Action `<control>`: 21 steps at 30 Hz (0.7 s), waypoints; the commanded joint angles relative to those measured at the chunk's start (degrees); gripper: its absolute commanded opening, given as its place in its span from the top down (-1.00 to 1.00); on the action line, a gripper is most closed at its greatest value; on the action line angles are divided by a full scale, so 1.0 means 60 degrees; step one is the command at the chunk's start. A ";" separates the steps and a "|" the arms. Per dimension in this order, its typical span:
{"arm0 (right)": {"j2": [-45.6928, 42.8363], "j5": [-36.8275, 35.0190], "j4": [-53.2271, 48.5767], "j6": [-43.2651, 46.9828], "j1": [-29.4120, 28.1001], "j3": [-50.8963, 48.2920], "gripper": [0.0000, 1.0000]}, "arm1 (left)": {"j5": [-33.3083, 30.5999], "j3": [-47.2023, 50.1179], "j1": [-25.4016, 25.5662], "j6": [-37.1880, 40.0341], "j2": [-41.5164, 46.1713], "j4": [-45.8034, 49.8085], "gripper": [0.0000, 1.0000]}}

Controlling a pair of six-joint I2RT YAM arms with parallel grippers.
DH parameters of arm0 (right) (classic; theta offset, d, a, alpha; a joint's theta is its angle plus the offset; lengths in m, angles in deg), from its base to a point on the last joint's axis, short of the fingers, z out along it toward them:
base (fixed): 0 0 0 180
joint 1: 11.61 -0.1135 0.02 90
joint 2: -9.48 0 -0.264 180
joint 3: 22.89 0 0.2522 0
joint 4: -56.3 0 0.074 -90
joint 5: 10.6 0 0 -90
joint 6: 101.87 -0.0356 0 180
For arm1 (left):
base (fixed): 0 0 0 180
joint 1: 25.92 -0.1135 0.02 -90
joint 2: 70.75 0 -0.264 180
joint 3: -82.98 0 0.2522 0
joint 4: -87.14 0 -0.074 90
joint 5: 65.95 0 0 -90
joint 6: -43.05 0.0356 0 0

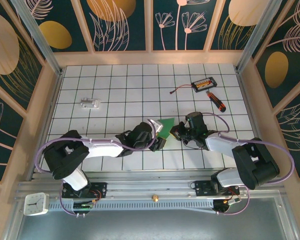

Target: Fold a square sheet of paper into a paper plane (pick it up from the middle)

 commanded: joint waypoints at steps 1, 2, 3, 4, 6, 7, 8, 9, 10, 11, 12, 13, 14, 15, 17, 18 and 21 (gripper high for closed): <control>0.0053 0.0252 0.0351 -0.0440 -0.0072 0.0154 1.00 | -0.0651 -0.0459 0.0202 0.0669 -0.0334 0.0189 -0.21; 0.0053 0.0289 0.0389 -0.0482 -0.0061 0.0165 1.00 | -0.0735 -0.0517 0.0229 0.0734 -0.0390 0.0293 -0.22; 0.0053 0.0326 0.0408 -0.0516 -0.0058 0.0190 1.00 | -0.0762 -0.0572 0.0263 0.0822 -0.0452 0.0363 -0.23; 0.0065 0.0356 0.0423 -0.0533 -0.0056 0.0212 1.00 | -0.0802 -0.0631 0.0281 0.0921 -0.0514 0.0453 -0.23; 0.0067 0.0386 0.0450 -0.0586 -0.0053 0.0242 1.00 | -0.0927 -0.0762 0.0338 0.1078 -0.0657 0.0625 -0.24; 0.0067 0.0400 0.0476 -0.0606 -0.0044 0.0251 1.00 | -0.1039 -0.0835 0.0375 0.1153 -0.0673 0.0715 -0.24; 0.0082 0.0408 0.0505 -0.0642 -0.0053 0.0258 1.00 | -0.1107 -0.0914 0.0397 0.1228 -0.0885 0.0788 -0.24; 0.0082 0.0416 0.0518 -0.0656 -0.0049 0.0257 1.00 | -0.1220 -0.0981 0.0413 0.1291 -0.1033 0.0858 -0.24; 0.0096 0.0416 0.0525 -0.0660 -0.0056 0.0260 1.00 | -0.1312 -0.1043 0.0438 0.1364 -0.1104 0.0954 -0.24; 0.0109 0.0437 0.0551 -0.0676 -0.0045 0.0257 1.00 | -0.1374 -0.1092 0.0439 0.1409 -0.1160 0.0981 -0.23; 0.0125 0.0466 0.0594 -0.0707 -0.0052 0.0247 1.00 | -0.1484 -0.1121 0.0434 0.1433 -0.1207 0.0977 -0.21; 0.0137 0.0473 0.0631 -0.0740 -0.0055 0.0228 1.00 | -0.1538 -0.1169 0.0444 0.1476 -0.1258 0.1012 -0.19; 0.0148 0.0488 0.0654 -0.0740 -0.0057 0.0227 1.00 | -0.1591 -0.1208 0.0442 0.1505 -0.1308 0.1041 -0.17; 0.0155 0.0489 0.0675 -0.0733 -0.0057 0.0220 1.00 | -0.1681 -0.1267 0.0454 0.1528 -0.1360 0.1076 -0.14; 0.0162 0.0475 0.0657 -0.0745 -0.0047 0.0205 1.00 | -0.1709 -0.1331 0.0448 0.1546 -0.1403 0.1121 -0.06; 0.0170 0.0474 0.0670 -0.0730 -0.0047 0.0187 1.00 | -0.1745 -0.1342 0.0446 0.1519 -0.1408 0.1117 -0.02; 0.0221 0.0489 0.0714 -0.0736 -0.0051 0.0167 1.00 | -0.1768 -0.1372 0.0445 0.1429 -0.1391 0.1075 0.08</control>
